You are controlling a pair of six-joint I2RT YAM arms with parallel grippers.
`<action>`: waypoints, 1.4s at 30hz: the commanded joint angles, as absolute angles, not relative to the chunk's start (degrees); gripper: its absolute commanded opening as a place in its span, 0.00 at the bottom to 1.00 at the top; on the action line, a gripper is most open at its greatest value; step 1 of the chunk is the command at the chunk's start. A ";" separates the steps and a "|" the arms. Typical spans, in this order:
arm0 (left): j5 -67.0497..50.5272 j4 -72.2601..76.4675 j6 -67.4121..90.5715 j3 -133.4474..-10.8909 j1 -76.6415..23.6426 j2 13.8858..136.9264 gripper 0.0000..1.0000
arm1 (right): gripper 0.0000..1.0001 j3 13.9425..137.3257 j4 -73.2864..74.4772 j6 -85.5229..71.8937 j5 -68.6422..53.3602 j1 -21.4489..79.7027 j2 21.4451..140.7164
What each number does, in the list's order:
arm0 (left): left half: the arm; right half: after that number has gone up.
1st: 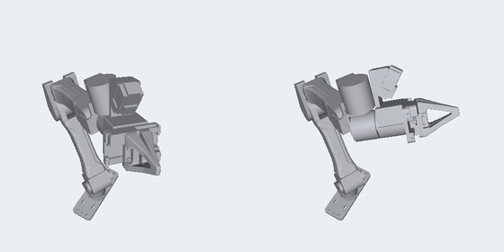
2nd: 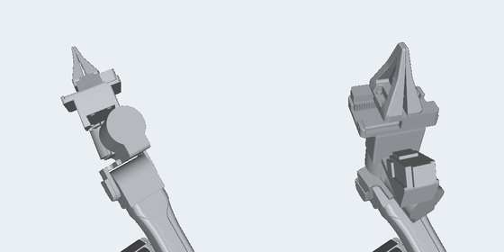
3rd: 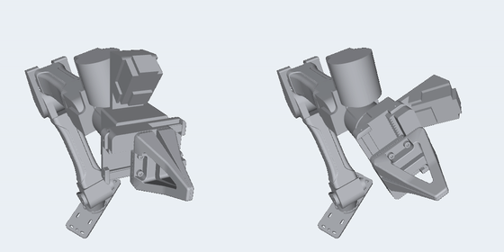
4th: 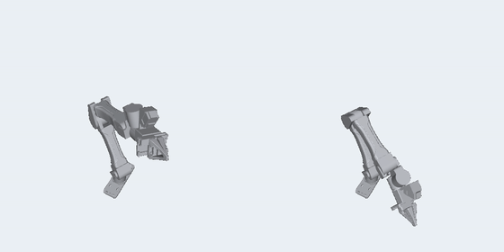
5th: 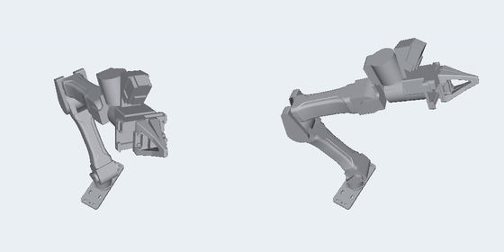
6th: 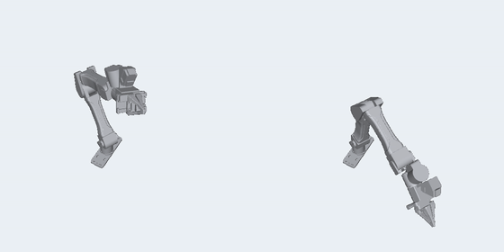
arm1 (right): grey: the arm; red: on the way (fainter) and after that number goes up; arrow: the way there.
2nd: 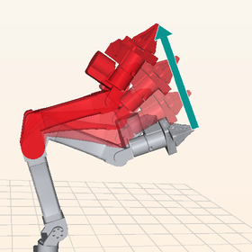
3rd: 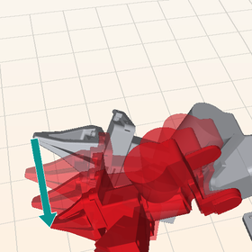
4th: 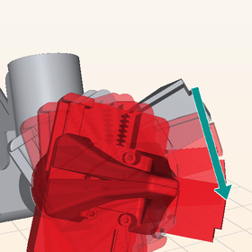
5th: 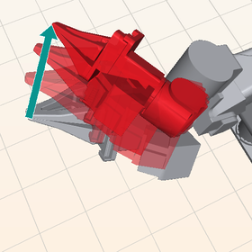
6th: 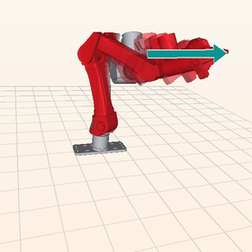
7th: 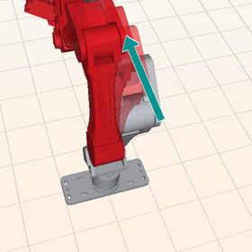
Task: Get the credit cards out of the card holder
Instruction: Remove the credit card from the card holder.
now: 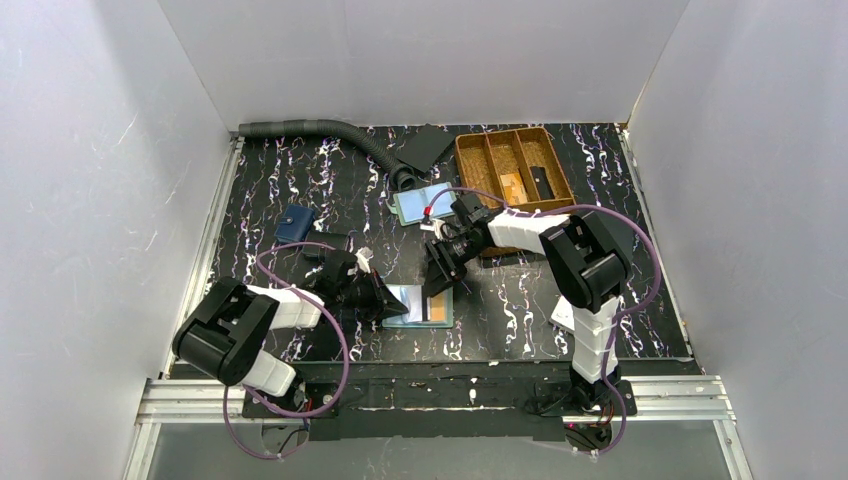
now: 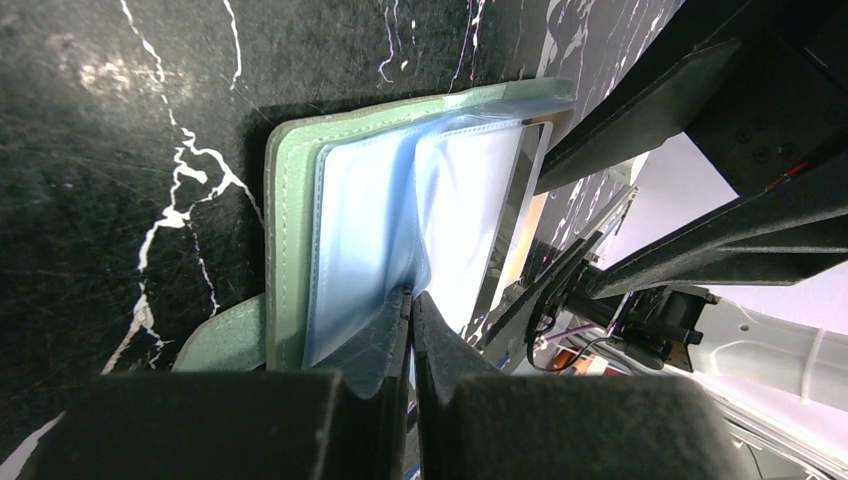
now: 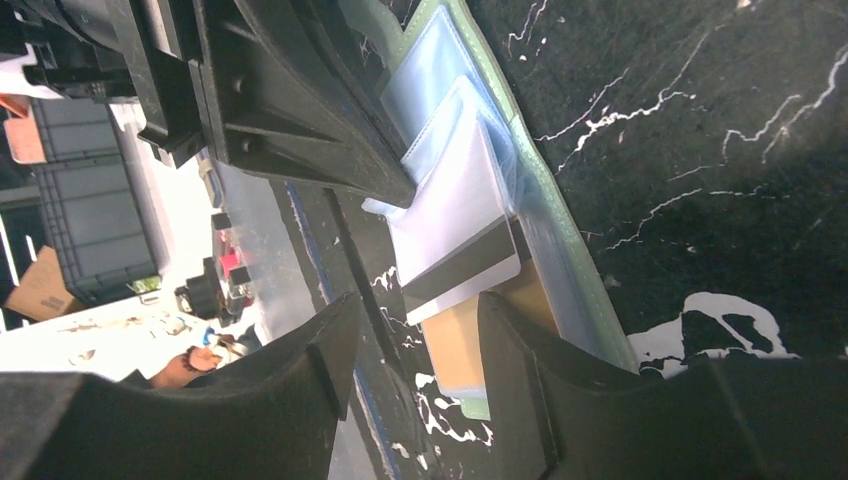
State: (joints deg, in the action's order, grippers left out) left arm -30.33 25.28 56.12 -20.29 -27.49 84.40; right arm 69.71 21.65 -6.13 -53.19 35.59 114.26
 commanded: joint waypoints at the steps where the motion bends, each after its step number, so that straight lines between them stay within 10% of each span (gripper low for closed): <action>1: -24.63 19.60 54.91 -17.54 -28.04 88.24 0.00 | 0.57 67.04 16.97 -13.59 -43.39 35.16 114.29; 27: -20.47 20.83 59.38 -14.32 -28.04 91.34 0.00 | 0.50 57.53 4.60 -37.45 -38.98 36.07 114.13; 38: -20.48 22.00 60.58 -13.56 -28.04 90.98 0.00 | 0.02 58.07 3.65 -33.41 -37.30 36.27 113.98; 42: -20.35 21.93 61.09 -12.54 -27.68 88.27 0.12 | 0.01 59.90 5.79 -28.91 -36.08 34.18 112.38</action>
